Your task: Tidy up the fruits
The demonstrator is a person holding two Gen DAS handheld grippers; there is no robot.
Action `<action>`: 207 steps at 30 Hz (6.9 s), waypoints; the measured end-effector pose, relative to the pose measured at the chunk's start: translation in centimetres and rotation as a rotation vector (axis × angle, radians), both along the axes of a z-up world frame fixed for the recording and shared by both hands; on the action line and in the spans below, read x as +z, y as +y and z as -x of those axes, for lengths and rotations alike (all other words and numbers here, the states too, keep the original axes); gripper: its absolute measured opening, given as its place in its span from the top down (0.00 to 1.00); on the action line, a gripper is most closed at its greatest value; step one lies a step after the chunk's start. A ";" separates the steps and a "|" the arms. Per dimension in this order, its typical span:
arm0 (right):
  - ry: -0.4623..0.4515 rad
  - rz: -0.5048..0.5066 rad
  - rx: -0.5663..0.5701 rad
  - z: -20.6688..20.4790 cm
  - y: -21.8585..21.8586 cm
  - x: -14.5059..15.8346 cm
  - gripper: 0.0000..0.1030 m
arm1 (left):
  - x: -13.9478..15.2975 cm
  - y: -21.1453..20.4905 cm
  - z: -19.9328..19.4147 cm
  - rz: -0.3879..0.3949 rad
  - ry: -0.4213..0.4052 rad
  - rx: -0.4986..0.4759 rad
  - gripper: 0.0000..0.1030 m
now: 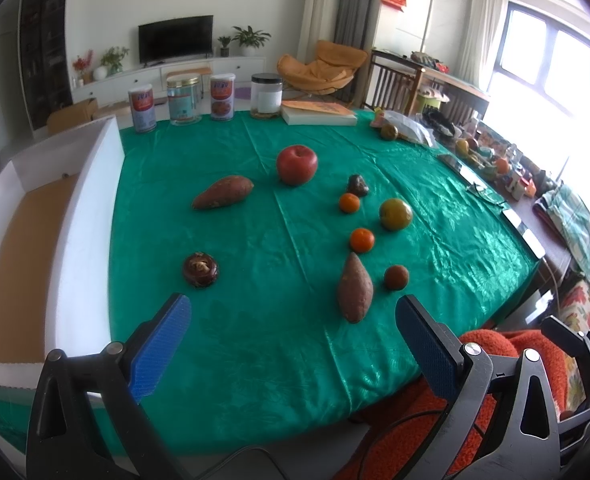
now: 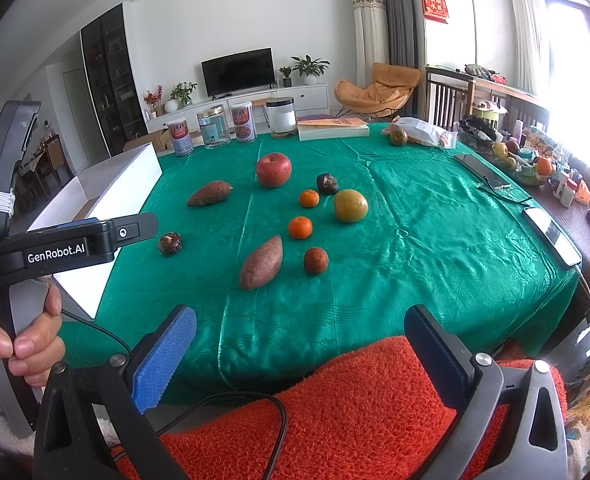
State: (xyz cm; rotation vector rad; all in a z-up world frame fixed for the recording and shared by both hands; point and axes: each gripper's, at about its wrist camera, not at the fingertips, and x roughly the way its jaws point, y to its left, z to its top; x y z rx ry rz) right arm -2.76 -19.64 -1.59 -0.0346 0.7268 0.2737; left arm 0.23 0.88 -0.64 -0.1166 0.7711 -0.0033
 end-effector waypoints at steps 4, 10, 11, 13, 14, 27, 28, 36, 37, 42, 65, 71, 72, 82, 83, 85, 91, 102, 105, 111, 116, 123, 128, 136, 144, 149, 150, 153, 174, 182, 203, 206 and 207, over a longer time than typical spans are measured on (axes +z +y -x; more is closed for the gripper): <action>-0.009 -0.001 -0.008 0.1 -0.1 0.2 0.00 | 0.0 0.0 0.0 0.001 0.001 0.001 0.01; -0.007 -0.003 -0.008 0.2 -0.1 0.4 0.00 | 0.0 0.0 0.0 0.014 0.003 0.007 0.01; -0.006 -0.002 -0.005 0.2 -0.1 0.4 0.00 | 0.0 0.0 0.0 0.014 0.002 0.006 0.01; -0.008 0.002 0.001 0.2 0.1 0.4 0.00 | 0.0 -0.1 0.0 0.015 0.000 0.008 0.01; -0.010 0.005 0.004 0.3 0.2 0.4 0.00 | 0.0 -0.1 0.0 0.017 0.000 0.009 0.01; -0.163 0.351 0.004 -0.9 -3.1 7.4 0.00 | 0.3 2.3 0.1 0.047 -0.002 0.072 0.01; -0.165 0.430 0.003 -1.4 -3.6 8.8 0.00 | 0.2 2.9 0.1 0.053 -0.001 0.085 0.01; -0.077 0.248 0.127 -2.9 -2.5 6.0 0.00 | -4.1 3.7 -1.2 0.112 0.150 0.073 0.01; -0.055 0.166 0.124 -3.2 -2.1 4.3 0.00 | -4.4 3.3 -1.4 0.100 0.163 0.051 0.01; 0.034 -0.079 0.039 -5.2 -0.8 -2.4 0.00 | -5.8 2.4 -2.5 0.037 0.174 0.042 0.01; 0.064 -0.022 0.047 -6.5 1.0 -5.1 0.00 | -12.8 5.1 -4.6 -0.077 0.227 0.144 0.00; 0.068 -0.049 0.027 -6.1 0.3 -5.3 0.00 | -12.3 6.1 -6.2 -0.024 0.277 0.099 0.01; 0.067 -0.048 0.028 -6.1 0.3 -5.3 0.00 | -11.9 6.7 -6.8 0.032 0.268 0.097 0.01; 0.106 -0.123 0.029 -6.5 -0.9 -5.3 0.00 | -11.7 8.3 -11.6 0.031 0.234 0.139 0.38; 0.137 -0.152 0.034 -7.1 -1.4 -5.4 0.00 | -11.6 8.1 -11.8 0.006 0.230 0.129 0.50; 0.187 -0.204 0.040 -8.8 -2.6 -5.3 0.00 | -11.6 8.2 -12.0 0.014 0.223 0.111 0.57; 0.288 -0.180 -0.011 -18.0 -6.1 -4.7 0.05 | -10.6 8.7 -10.4 0.078 0.170 0.100 0.57; 0.431 -0.169 -0.026 -32.0 -3.0 -6.5 0.29 | -6.5 8.1 -8.3 0.164 0.106 0.046 0.57; 0.474 -0.170 0.000 -35.3 -0.3 -7.1 0.29 | -6.3 7.8 -8.2 0.175 0.106 0.039 0.57; 0.551 -0.087 -0.009 -39.1 4.2 -10.0 0.36 | -5.8 7.9 -7.5 0.187 0.109 0.032 0.57; 0.518 -0.043 -0.036 -38.9 4.0 -9.8 0.60 | -4.8 8.6 -6.3 0.202 0.095 0.031 0.57; 0.404 -0.144 0.083 -33.4 4.6 -2.7 0.60 | 1.1 11.5 -2.8 0.251 -0.006 0.026 0.57; 0.403 -0.268 0.359 -26.2 12.7 1.4 0.60 | 3.8 15.7 -0.2 0.196 -0.053 0.143 0.57; 0.453 -0.356 0.605 -18.9 23.8 2.8 0.60 | 3.4 21.7 3.5 0.163 -0.032 0.285 0.57; 0.546 -0.320 0.777 -13.9 34.9 0.4 0.60 | 0.2 28.5 6.8 0.119 0.066 0.511 0.57; 0.543 -0.202 0.820 -11.4 39.6 -1.6 0.59 | -2.6 30.6 7.3 0.111 0.156 0.584 0.56; 0.540 -0.186 0.813 -11.4 40.0 -2.2 0.59 | -3.0 30.7 7.4 0.110 0.160 0.594 0.55; 0.541 -0.186 0.796 -11.7 39.9 -2.9 0.59 | -3.4 30.3 7.2 0.093 0.163 0.600 0.43; 0.087 -0.095 0.078 -9.5 2.7 -4.1 0.24 | -2.1 16.2 -2.9 -0.302 0.033 0.279 0.18; 0.027 -0.109 0.027 -10.4 0.4 -3.2 0.21 | -2.3 17.3 -1.2 -0.347 0.055 0.343 0.18; 0.025 -0.018 -0.089 -10.6 -1.7 -4.6 0.03 | -8.6 5.5 -7.0 -0.020 0.012 0.137 0.08; 0.052 -0.030 -0.090 -11.0 -1.9 -5.1 0.03 | -10.3 6.1 -7.8 -0.078 0.034 0.139 0.08; 0.058 -0.036 -0.091 -11.1 -2.0 -5.1 0.03 | -10.7 6.4 -8.1 -0.064 0.049 0.135 0.08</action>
